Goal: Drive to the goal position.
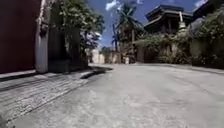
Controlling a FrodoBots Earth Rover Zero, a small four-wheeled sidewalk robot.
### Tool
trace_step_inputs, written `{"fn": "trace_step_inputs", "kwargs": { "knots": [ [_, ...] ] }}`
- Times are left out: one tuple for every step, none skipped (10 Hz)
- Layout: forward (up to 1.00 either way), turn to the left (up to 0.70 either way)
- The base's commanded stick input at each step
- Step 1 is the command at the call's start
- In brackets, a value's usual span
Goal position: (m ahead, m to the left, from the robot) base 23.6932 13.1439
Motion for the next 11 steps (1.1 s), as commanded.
{"fn": "trace_step_inputs", "kwargs": {
  "knots": [
    [1.0, 0.0],
    [1.0, 0.0],
    [1.0, 0.0],
    [1.0, -0.32],
    [1.0, -0.4],
    [1.0, -0.4],
    [1.0, -0.4],
    [1.0, -0.4],
    [1.0, -0.39],
    [1.0, -0.29],
    [1.0, 0.01]
  ]
}}
